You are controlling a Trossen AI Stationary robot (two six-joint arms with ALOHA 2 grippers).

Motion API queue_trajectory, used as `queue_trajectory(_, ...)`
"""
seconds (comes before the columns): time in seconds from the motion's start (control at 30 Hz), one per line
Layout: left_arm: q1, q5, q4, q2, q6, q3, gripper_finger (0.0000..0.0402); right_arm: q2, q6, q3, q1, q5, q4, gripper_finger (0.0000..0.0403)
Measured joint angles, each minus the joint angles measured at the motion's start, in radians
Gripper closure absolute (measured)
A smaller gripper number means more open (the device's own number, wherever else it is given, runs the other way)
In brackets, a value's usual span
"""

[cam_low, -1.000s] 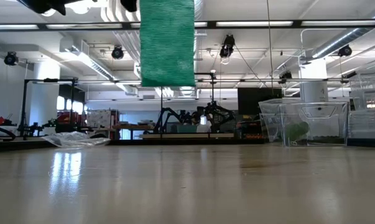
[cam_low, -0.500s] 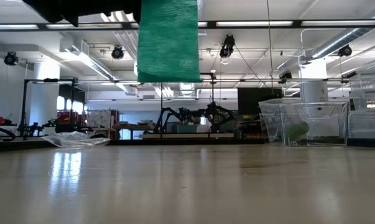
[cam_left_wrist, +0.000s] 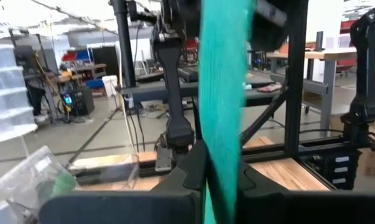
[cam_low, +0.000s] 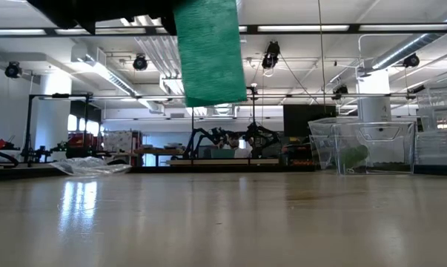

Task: Roll bandage
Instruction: Roll the dark green bandage

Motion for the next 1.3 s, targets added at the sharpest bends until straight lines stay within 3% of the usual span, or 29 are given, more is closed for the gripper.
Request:
queue_trajectory(0.17, -0.002, 0.003, 0.006, 0.027, -0.008, -0.001, 0.0400, 0.000, -0.014, 0.012, -0.002, 0.107, 0.008, 0.0400)
queue_trajectory(0.4, -0.013, 0.008, 0.008, 0.033, -0.015, -0.001, 0.0401, 0.000, -0.104, 0.004, -0.014, 0.163, 0.015, 0.0400)
queue_trajectory(0.53, -0.026, 0.116, 0.013, 0.006, -0.014, -0.001, 0.0401, 0.001, -0.154, -0.020, -0.035, 0.164, 0.007, 0.0400)
queue_trajectory(0.77, -0.037, 0.202, 0.007, -0.013, -0.030, -0.001, 0.0391, 0.000, -0.131, -0.041, -0.069, 0.162, 0.010, 0.0400)
queue_trajectory(0.97, -0.037, 0.208, 0.028, -0.015, -0.030, -0.002, 0.0357, 0.008, -0.131, -0.056, -0.070, 0.162, 0.012, 0.0400)
queue_trajectory(1.3, -0.038, 0.215, 0.122, -0.054, -0.034, -0.002, 0.0265, 0.033, -0.132, -0.088, -0.074, 0.196, 0.011, 0.0400)
